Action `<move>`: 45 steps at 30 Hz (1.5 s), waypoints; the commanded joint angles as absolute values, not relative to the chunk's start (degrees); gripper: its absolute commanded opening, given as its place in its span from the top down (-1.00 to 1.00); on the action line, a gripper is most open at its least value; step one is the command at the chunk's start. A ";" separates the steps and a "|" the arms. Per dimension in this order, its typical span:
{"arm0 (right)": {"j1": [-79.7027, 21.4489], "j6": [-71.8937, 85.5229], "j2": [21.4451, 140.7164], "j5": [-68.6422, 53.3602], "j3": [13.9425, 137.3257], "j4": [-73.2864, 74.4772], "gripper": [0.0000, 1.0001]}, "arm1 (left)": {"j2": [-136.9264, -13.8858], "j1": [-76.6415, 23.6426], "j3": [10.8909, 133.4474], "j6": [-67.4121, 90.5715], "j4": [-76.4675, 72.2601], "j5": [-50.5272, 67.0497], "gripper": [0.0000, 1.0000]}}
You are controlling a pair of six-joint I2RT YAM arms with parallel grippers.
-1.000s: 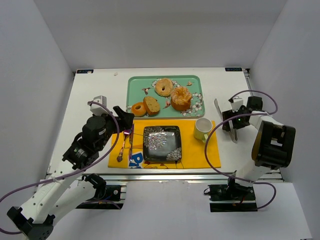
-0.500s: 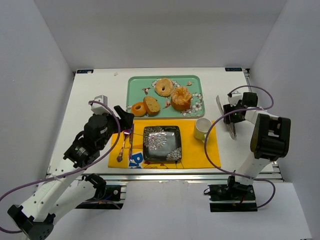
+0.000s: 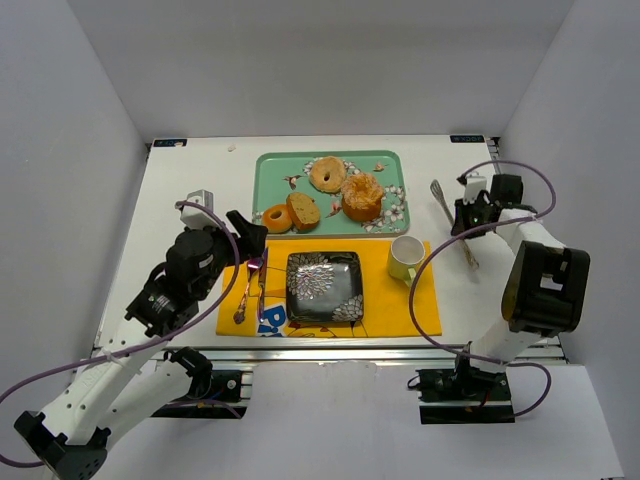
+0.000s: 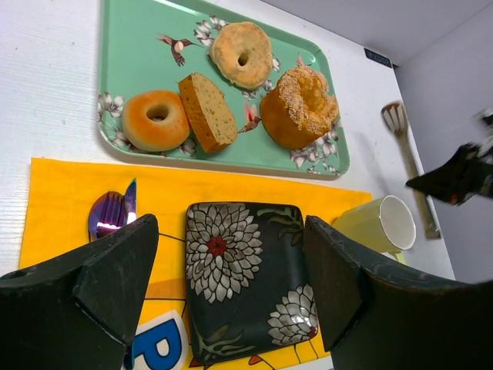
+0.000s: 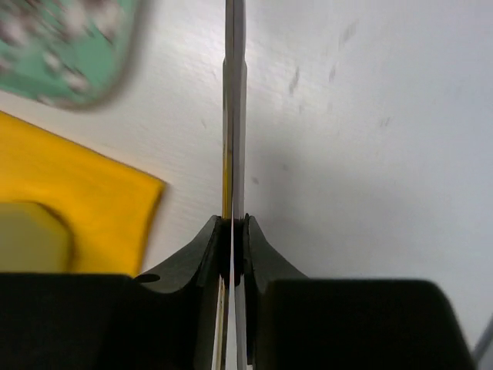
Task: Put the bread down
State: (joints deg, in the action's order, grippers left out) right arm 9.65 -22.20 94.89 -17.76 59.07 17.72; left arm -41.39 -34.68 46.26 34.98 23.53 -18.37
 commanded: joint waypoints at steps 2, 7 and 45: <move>4.76 -20.66 87.63 -25.92 70.12 21.88 0.66 | -39.82 -34.89 48.69 34.80 23.47 -19.07 -0.72; -5.16 -17.23 85.61 -26.89 75.23 22.94 0.24 | -37.97 -34.89 48.69 35.07 24.17 -19.51 -0.72; -36.12 -20.21 99.23 -13.72 82.27 22.50 -0.01 | -29.79 -34.89 45.97 39.46 27.25 -20.04 -0.71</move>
